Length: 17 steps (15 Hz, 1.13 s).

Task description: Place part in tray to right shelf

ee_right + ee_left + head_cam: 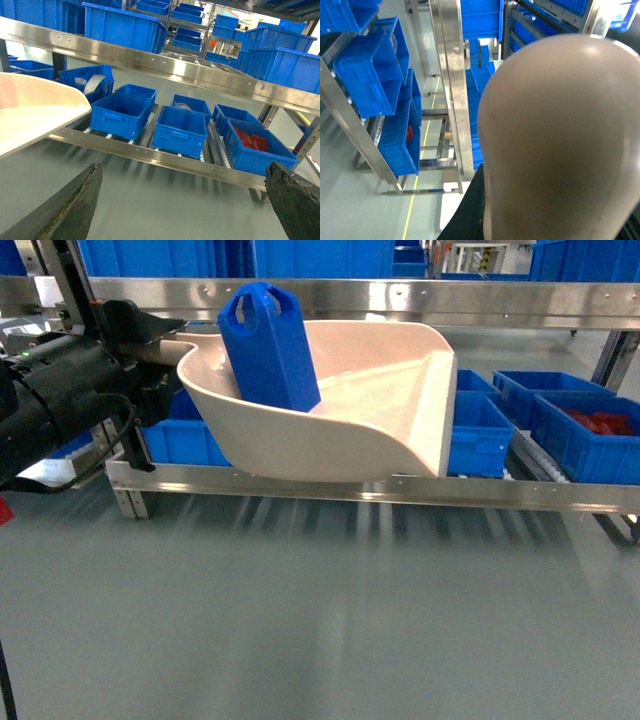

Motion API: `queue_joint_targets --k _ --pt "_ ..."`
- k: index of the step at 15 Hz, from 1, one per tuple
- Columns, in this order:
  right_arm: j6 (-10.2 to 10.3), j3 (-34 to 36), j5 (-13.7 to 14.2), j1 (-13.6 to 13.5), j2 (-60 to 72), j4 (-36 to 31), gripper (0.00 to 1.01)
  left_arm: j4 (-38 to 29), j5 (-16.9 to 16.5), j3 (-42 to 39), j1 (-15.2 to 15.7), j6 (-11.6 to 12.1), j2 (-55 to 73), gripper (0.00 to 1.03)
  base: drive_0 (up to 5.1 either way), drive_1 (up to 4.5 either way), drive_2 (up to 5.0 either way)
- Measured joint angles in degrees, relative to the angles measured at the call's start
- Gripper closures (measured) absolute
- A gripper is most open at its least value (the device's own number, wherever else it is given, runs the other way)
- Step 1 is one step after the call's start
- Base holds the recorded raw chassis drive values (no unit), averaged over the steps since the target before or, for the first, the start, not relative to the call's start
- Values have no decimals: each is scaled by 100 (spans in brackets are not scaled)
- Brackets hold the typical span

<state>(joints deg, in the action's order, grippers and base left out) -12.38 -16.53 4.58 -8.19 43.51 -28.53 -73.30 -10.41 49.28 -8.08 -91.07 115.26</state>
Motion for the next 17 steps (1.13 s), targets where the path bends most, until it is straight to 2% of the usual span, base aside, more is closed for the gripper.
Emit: queue_joint_targets --k 2,7,17 --pt "0 0 -2 -4 0 4 3 -7 -55 0 -59 -2 0 88 -162 -162 -162" --pt "0 0 -2 -4 0 2 3 -2 -7 0 24 0 0 88 -162 -162 -162" --pt "0 0 -7 -4 0 -2 3 0 -11 0 2 2 0 88 0 0 0"
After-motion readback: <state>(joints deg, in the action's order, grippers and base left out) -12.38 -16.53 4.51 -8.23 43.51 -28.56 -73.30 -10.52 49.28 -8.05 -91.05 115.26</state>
